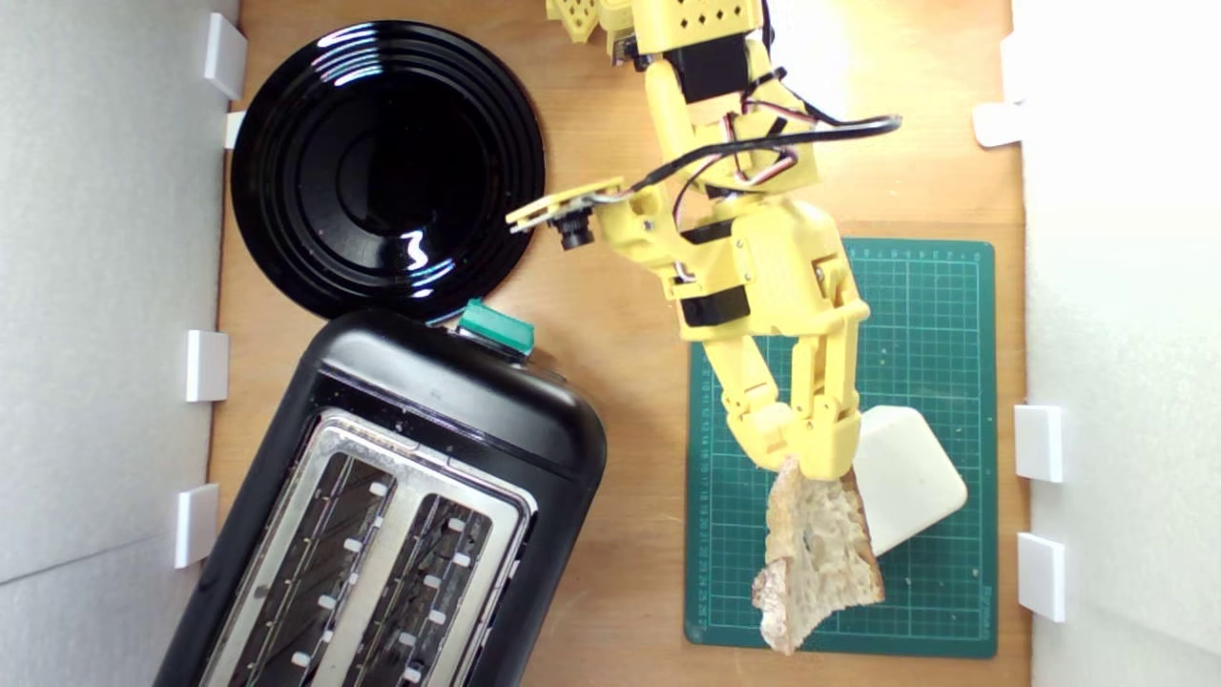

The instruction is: Pick bread and place in toaster

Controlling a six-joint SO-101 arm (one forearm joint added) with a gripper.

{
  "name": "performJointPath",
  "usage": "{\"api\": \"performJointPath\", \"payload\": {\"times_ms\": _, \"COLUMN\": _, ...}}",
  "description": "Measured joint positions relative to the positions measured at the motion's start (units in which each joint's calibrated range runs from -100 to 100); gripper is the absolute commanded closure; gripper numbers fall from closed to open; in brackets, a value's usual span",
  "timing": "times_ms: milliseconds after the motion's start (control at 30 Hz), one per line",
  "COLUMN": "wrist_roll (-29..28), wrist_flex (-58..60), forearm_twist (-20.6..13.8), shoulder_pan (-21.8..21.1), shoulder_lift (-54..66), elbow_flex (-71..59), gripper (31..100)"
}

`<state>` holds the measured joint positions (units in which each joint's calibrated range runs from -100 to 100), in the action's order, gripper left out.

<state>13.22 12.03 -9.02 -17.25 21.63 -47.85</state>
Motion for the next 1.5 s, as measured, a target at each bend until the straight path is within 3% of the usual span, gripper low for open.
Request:
{"api": "performJointPath", "payload": {"times_ms": 367, "wrist_roll": 6.26, "wrist_flex": -34.41, "forearm_twist": -0.8, "shoulder_pan": 0.0, "shoulder_lift": 6.89, "elbow_flex": 21.36, "gripper": 74.7}}
{"api": "performJointPath", "payload": {"times_ms": 767, "wrist_roll": 14.02, "wrist_flex": -55.0, "forearm_twist": -0.8, "shoulder_pan": 0.27, "shoulder_lift": 7.14, "elbow_flex": 42.07, "gripper": 74.7}}
{"api": "performJointPath", "payload": {"times_ms": 1000, "wrist_roll": 18.21, "wrist_flex": -63.98, "forearm_twist": -0.27, "shoulder_pan": 3.84, "shoulder_lift": 7.31, "elbow_flex": 51.69, "gripper": 74.7}}
{"api": "performJointPath", "payload": {"times_ms": 1233, "wrist_roll": 27.06, "wrist_flex": -74.15, "forearm_twist": 4.98, "shoulder_pan": 10.62, "shoulder_lift": 7.64, "elbow_flex": 58.16, "gripper": 74.7}}
{"api": "performJointPath", "payload": {"times_ms": 1500, "wrist_roll": 32.91, "wrist_flex": -75.68, "forearm_twist": 5.86, "shoulder_pan": 14.74, "shoulder_lift": 7.73, "elbow_flex": 59.55, "gripper": 74.3}}
